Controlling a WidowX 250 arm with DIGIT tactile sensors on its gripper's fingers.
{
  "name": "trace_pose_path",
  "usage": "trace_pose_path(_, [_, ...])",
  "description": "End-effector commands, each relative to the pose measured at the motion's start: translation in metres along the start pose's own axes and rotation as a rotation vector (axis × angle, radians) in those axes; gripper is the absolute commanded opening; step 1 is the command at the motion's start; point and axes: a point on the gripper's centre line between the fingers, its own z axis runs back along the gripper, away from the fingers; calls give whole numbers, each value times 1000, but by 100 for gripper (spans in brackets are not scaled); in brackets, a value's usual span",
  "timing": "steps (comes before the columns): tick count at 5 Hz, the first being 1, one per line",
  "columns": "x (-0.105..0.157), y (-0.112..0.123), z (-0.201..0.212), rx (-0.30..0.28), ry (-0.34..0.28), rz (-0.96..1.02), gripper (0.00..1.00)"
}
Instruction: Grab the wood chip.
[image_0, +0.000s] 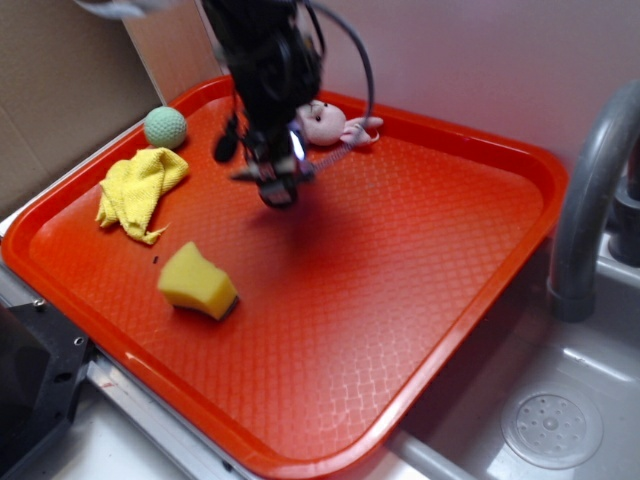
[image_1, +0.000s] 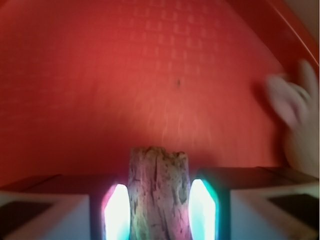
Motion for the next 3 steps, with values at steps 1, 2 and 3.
trace_pose_path(1, [-10, 4, 125, 99, -123, 497, 0])
trace_pose_path(2, [-6, 17, 175, 50, -75, 717, 0])
trace_pose_path(3, [-5, 21, 163, 45, -67, 746, 0])
